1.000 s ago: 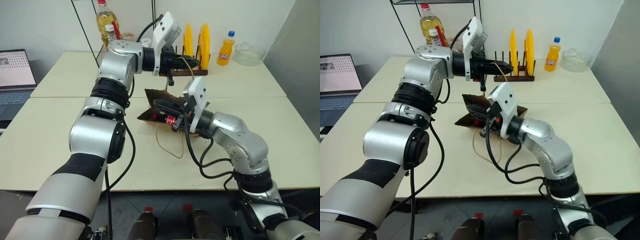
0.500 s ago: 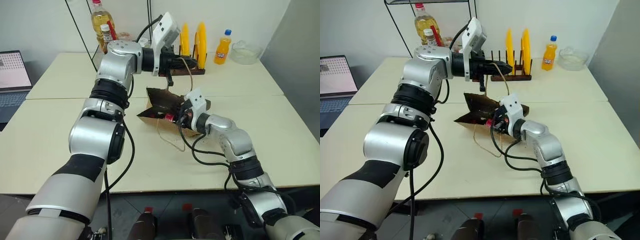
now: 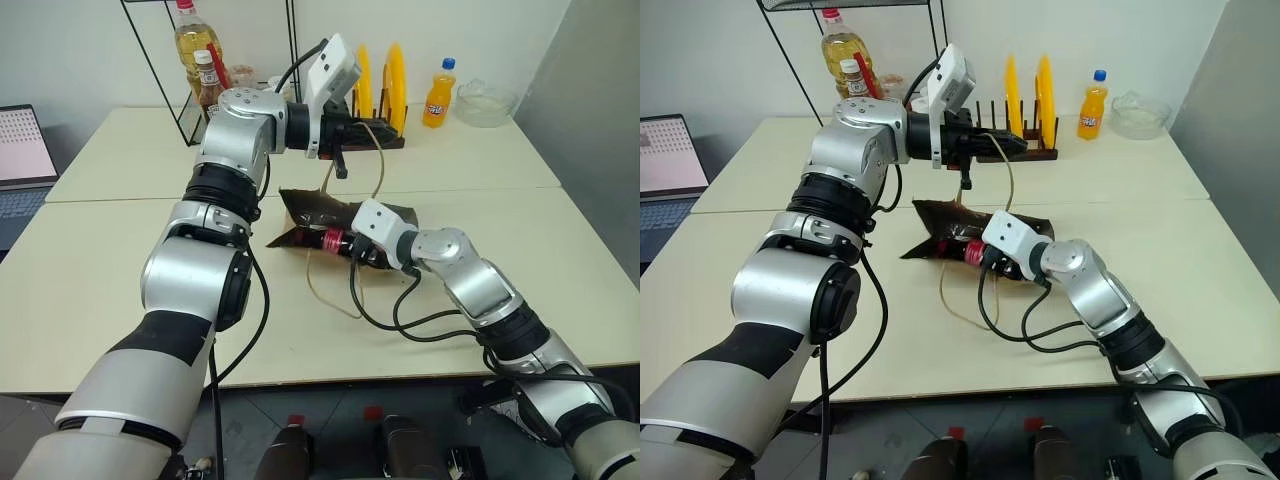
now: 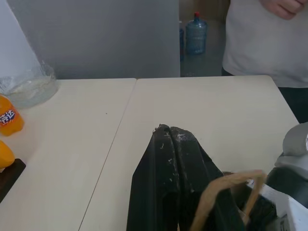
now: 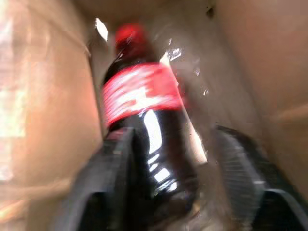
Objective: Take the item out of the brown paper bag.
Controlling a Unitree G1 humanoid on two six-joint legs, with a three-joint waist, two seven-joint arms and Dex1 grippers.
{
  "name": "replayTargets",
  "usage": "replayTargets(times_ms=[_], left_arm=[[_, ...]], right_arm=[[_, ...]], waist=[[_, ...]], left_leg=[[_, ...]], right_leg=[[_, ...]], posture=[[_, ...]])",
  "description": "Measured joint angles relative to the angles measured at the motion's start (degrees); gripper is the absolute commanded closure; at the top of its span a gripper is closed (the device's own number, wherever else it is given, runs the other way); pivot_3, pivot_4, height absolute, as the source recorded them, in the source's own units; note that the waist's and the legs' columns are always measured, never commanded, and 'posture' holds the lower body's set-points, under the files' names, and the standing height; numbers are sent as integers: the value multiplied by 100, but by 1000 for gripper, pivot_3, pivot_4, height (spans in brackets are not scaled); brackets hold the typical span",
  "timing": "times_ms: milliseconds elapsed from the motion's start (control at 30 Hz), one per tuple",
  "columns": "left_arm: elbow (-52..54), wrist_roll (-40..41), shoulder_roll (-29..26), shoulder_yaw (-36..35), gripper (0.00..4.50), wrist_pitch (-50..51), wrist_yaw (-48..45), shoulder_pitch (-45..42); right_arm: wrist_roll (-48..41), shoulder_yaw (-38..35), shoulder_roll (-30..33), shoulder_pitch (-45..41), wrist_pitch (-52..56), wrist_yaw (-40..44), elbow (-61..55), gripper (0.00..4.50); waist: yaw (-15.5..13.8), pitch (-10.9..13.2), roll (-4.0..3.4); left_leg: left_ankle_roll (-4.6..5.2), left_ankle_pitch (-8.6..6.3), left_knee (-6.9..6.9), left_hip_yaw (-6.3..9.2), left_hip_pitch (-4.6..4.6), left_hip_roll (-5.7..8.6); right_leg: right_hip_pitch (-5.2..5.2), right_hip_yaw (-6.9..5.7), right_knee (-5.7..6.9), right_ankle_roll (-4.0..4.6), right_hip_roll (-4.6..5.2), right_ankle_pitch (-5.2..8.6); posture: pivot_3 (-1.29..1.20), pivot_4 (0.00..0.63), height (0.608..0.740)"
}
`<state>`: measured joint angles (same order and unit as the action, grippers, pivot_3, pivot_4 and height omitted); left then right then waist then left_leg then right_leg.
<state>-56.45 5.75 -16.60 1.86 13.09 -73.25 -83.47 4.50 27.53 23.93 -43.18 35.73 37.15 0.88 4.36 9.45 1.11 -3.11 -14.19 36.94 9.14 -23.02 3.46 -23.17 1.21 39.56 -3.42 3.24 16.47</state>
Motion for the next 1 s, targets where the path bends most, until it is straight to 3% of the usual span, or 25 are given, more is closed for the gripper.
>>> replayTargets(times_ms=[67,533,633,700,1000], left_arm=[[0,0,2,0,4500,-8,1,0],[0,2,8,0,4500,-105,26,6],[0,2,9,0,4500,-117,56,13],[0,2,9,0,4500,-119,64,19],[-2,2,23,0,4500,-136,136,20]], right_arm=[[100,70,37,-5,-1,144,27,17],[828,194,-138,-254,-913,40,1259,17],[947,250,-81,-250,-1135,147,1292,581],[1020,272,-23,-225,-1246,218,1276,1212],[1077,198,109,-140,-1318,411,1034,1287]], waist=[[5,0,0],[1,0,0],[-2,0,0],[-5,0,0],[-7,0,0]], left_leg=[[0,0,-1,0,0,-1],[-2,1,0,2,0,0],[-2,1,1,1,0,1],[-2,1,2,2,0,1],[-3,2,2,2,-1,1]], right_leg=[[-1,1,-1,0,0,0],[0,3,-1,0,6,0],[0,1,0,0,6,0],[1,1,0,0,6,0],[0,1,-1,0,6,0]], posture=[[0,150,740],[0,150,740],[0,150,740],[0,150,740],[0,150,740]])
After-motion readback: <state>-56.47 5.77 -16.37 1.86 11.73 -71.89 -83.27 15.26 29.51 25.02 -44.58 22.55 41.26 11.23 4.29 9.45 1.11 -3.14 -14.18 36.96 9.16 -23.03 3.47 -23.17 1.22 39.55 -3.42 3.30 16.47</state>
